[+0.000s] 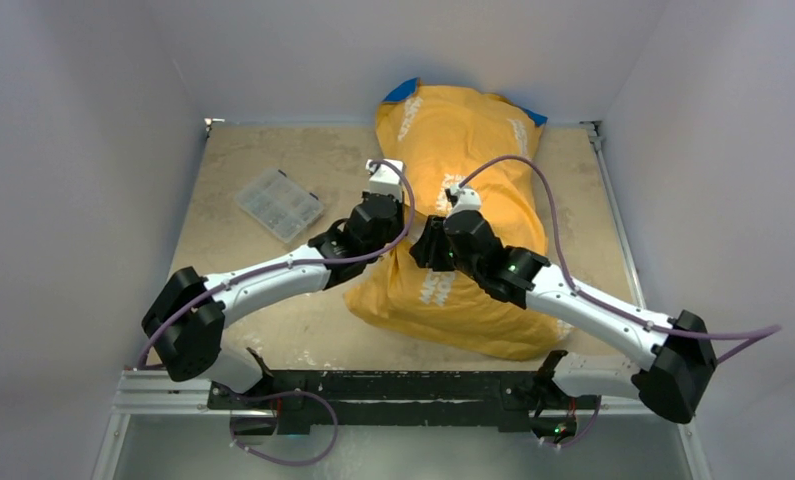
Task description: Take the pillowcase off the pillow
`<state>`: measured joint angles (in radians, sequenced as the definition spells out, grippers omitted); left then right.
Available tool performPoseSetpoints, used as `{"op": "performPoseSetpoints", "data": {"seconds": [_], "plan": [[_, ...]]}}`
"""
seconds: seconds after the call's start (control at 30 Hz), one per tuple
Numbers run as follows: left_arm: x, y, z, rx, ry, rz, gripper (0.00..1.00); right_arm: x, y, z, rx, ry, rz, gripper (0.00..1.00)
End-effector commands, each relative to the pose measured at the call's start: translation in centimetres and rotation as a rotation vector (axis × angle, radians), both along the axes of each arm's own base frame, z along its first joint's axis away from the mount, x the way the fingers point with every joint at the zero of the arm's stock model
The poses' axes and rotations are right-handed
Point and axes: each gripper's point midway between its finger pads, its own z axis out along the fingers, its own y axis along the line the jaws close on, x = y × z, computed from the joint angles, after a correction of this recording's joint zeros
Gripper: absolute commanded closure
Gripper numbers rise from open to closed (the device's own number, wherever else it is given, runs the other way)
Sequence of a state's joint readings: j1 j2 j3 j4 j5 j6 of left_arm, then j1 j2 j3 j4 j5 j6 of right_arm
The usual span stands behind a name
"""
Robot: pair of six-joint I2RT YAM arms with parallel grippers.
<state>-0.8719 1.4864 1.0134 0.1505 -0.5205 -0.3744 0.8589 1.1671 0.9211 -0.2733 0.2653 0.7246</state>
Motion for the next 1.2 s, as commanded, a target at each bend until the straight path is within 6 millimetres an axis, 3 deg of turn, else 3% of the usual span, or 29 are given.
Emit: {"op": "performPoseSetpoints", "data": {"seconds": [0.0,0.07,0.1,0.27,0.37,0.5,0.63,0.8,0.97,1.17], "plan": [[1.0,0.4,2.1,-0.064,-0.018,0.022,1.0,-1.3,1.6,-2.1,-0.015,0.051,0.118,0.75],[1.2,0.7,1.5,-0.069,-0.003,0.029,1.0,-2.6,2.4,-1.7,0.014,0.067,0.163,0.96],[1.2,0.8,1.2,-0.07,0.005,0.031,1.0,-3.5,3.0,-1.2,0.039,0.069,0.193,1.0],[1.2,1.5,-0.9,-0.072,0.053,0.048,1.0,-8.4,5.2,1.3,0.161,0.086,0.363,1.0],[0.8,1.6,-1.8,-0.08,0.078,0.047,1.0,-10.9,6.3,0.2,0.189,0.128,0.452,1.0],[0.2,1.7,-2.5,-0.088,0.111,0.039,1.0,-12.7,6.7,-3.8,0.156,0.207,0.489,1.0],[-0.9,2.2,-3.0,-0.102,0.146,0.036,1.0,-13.0,6.7,-8.1,0.119,0.257,0.481,1.0],[-2.9,3.8,-3.5,-0.093,0.219,0.055,0.98,-12.1,8.5,-10.4,0.109,0.255,0.488,1.0],[-5.5,6.4,-3.3,-0.147,0.264,0.102,0.64,-9.9,9.6,-9.4,0.106,0.189,0.428,1.0],[-9.5,8.8,-4.0,-0.311,0.332,0.13,0.54,-9.2,9.4,-8.2,0.118,0.138,0.405,1.0]]}}
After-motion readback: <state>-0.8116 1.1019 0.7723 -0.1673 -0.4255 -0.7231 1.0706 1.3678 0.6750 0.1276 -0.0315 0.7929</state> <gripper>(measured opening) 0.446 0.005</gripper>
